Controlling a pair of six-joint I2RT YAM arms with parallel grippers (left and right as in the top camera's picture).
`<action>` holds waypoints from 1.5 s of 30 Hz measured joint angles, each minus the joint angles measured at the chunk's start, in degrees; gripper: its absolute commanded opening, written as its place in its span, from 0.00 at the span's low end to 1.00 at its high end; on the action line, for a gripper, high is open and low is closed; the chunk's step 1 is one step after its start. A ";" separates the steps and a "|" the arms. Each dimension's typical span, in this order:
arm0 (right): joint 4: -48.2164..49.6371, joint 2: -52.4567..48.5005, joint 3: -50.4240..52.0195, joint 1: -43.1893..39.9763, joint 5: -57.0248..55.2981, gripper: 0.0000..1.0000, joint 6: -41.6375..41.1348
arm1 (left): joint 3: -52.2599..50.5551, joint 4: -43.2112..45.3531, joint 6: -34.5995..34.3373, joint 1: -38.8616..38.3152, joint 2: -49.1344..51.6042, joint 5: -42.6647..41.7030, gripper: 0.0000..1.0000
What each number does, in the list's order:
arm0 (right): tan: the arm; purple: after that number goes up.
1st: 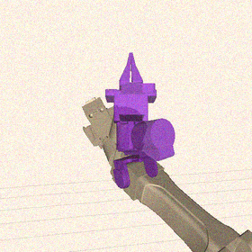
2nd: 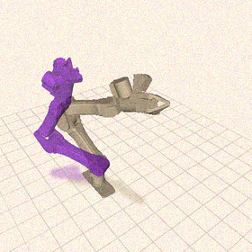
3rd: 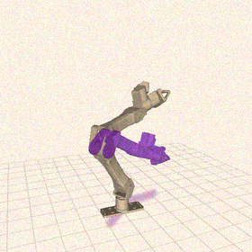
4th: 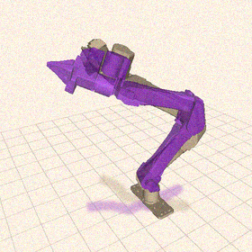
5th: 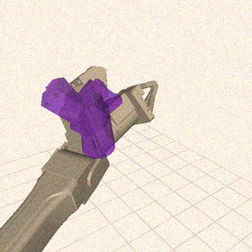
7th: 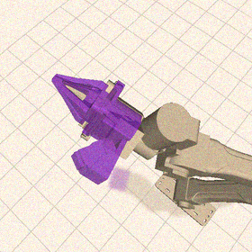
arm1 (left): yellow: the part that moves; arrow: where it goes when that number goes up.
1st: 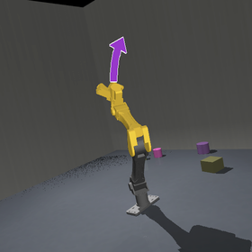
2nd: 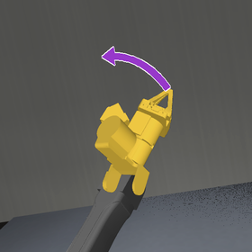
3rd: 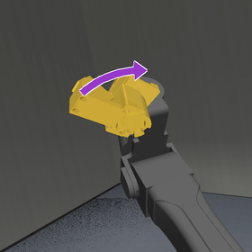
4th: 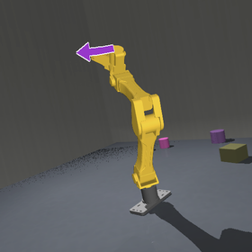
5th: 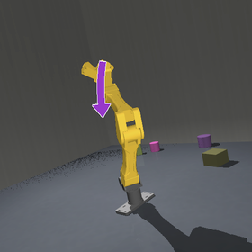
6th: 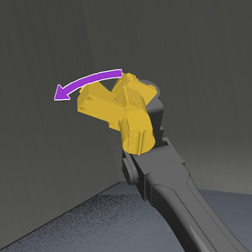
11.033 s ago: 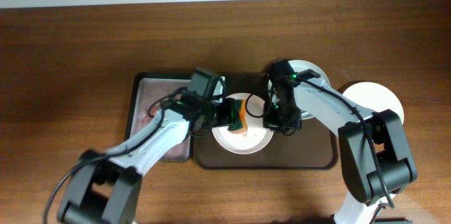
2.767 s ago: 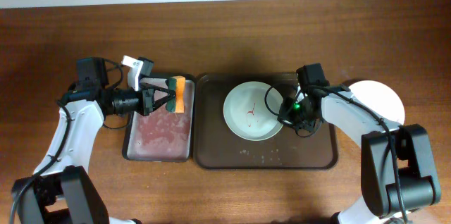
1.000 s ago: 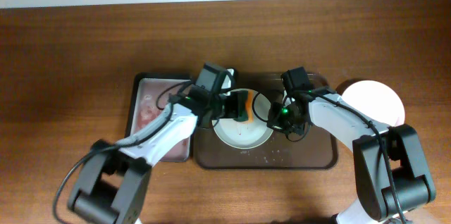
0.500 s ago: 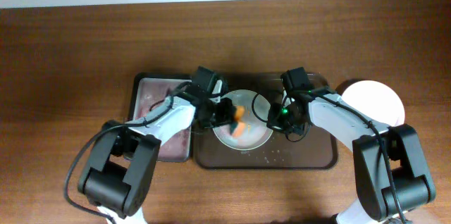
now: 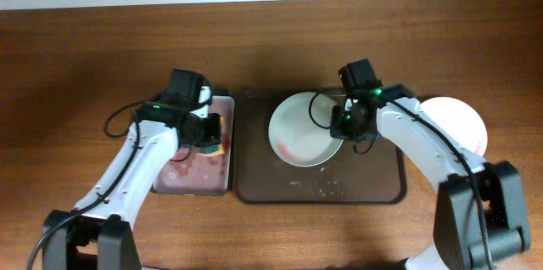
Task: Clean dirty plates on tray and stack at the side
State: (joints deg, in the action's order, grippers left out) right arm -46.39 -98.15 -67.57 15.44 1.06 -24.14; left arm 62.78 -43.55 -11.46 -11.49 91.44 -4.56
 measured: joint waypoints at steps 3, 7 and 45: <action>-3.10 4.81 -1.86 -0.02 -10.03 0.04 1.90 | 0.00 0.02 4.90 1.75 0.46 0.79 0.00; -5.73 6.91 -1.86 1.70 -21.18 0.04 2.36 | 0.00 0.72 7.21 1.70 7.39 0.79 0.00; -8.98 9.97 -1.88 -45.00 -9.05 0.04 -5.68 | 2.58 -2.95 8.04 1.53 13.18 1.79 0.52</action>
State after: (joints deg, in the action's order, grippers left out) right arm -55.37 -88.18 -69.45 -29.56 -7.99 -29.82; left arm 65.36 -46.50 -3.42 -9.96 104.62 -2.76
